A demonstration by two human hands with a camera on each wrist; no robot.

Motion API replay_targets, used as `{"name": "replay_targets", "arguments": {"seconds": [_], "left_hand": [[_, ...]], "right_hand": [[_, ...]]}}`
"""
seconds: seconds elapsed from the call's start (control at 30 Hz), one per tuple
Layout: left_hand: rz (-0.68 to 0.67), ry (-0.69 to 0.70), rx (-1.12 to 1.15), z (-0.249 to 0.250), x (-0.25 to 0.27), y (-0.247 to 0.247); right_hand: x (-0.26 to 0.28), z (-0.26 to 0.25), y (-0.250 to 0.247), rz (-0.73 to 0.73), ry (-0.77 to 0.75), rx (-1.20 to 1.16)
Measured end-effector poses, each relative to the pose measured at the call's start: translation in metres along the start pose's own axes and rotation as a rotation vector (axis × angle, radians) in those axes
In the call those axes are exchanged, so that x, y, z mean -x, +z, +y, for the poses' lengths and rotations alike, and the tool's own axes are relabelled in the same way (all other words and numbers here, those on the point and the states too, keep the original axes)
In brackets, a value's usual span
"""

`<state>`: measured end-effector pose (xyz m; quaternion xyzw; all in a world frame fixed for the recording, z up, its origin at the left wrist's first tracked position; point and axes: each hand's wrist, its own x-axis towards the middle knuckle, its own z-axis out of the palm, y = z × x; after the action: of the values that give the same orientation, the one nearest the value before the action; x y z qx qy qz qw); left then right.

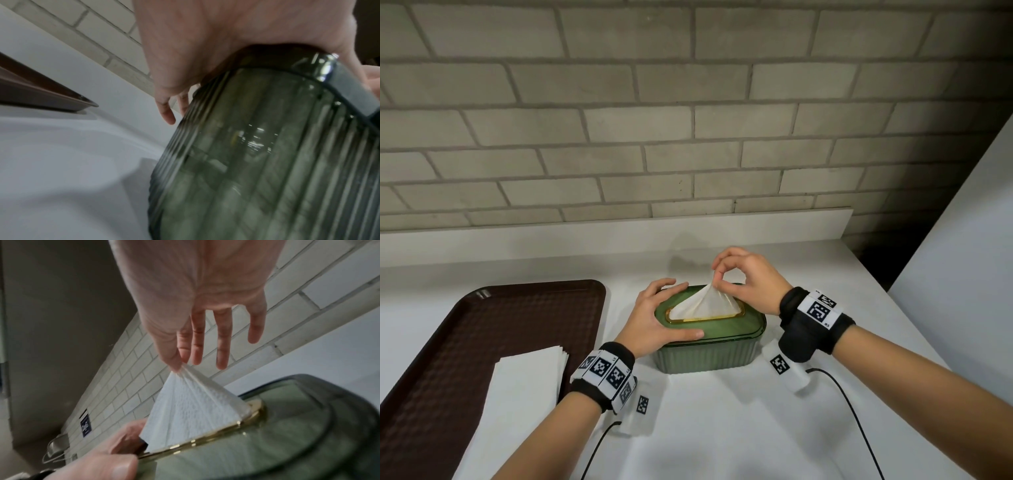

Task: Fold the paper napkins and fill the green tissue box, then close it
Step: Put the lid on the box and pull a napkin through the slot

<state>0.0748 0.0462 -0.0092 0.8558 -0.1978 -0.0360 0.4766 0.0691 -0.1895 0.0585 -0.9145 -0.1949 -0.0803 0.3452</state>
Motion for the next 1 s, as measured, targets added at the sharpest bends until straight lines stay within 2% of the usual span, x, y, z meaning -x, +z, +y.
{"name": "replay_targets", "arguments": {"seconds": [0.1, 0.17, 0.27, 0.33, 0.47, 0.63, 0.77, 0.9, 0.97, 1.0], "left_hand": [[0.096, 0.085, -0.106, 0.005, -0.001, -0.001], [0.179, 0.174, -0.269, 0.013, -0.003, -0.004], [0.167, 0.289, -0.469, 0.025, -0.006, -0.005], [0.139, 0.335, -0.452, 0.027, -0.007, -0.005], [0.215, 0.247, -0.247, 0.021, -0.006, -0.009], [0.228, 0.11, -0.142, 0.019, -0.005, -0.011], [0.207, 0.095, -0.1, 0.022, -0.002, -0.008], [0.233, 0.127, -0.078, 0.023, 0.001, -0.012], [0.226, 0.142, -0.053, 0.019, 0.007, -0.016], [0.179, 0.143, -0.051, 0.015, 0.011, -0.017]], "right_hand": [[0.004, 0.0, 0.001, -0.054, 0.07, -0.041], [0.009, 0.003, 0.002, -0.108, 0.126, -0.004], [0.017, 0.011, 0.006, -0.104, 0.153, 0.118], [0.02, 0.015, 0.008, -0.081, 0.191, 0.105], [0.018, 0.017, 0.008, -0.085, 0.205, 0.084], [0.015, 0.001, 0.007, -0.055, 0.131, 0.158], [0.011, -0.005, 0.005, -0.089, 0.144, 0.261], [0.021, 0.01, 0.001, -0.13, 0.203, 0.066], [0.032, 0.02, 0.0, -0.13, 0.186, 0.126], [0.039, 0.025, 0.001, -0.136, 0.187, 0.163]]}}
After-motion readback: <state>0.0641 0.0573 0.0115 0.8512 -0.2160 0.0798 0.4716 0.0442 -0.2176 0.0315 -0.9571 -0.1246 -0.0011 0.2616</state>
